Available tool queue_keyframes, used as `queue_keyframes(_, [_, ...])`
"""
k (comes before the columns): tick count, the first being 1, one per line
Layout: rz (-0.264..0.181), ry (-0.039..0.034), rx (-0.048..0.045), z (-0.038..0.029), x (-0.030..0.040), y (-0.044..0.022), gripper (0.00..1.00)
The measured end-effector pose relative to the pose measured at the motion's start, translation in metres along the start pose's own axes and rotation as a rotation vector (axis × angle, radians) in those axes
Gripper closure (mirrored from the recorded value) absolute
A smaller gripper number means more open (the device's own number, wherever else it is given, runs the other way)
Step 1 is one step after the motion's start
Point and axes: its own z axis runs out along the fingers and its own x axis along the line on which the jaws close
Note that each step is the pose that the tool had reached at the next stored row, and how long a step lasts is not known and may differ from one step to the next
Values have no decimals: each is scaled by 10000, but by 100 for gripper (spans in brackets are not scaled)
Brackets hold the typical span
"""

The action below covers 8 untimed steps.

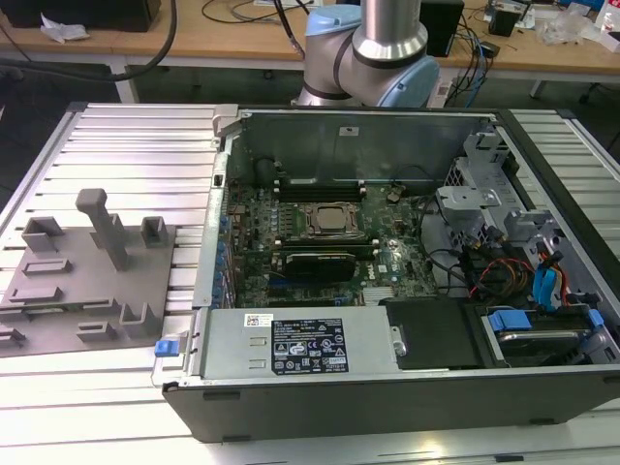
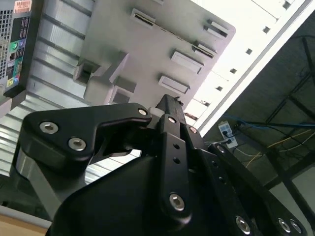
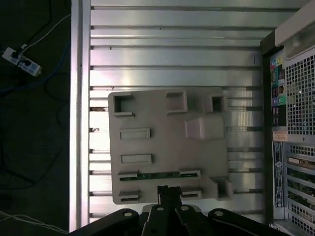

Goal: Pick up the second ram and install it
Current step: 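Pick up the second ram and move it above second insertion slot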

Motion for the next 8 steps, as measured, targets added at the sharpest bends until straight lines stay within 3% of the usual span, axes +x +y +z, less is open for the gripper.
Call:
queue_keyframes(5, [-1441, 65, -34, 0, 0, 0, 89])
queue_keyframes(6, [-2097, 94, -50, 0, 0, 0, 89])
queue_keyframes(8, [-2354, 107, -55, 0, 0, 0, 89])
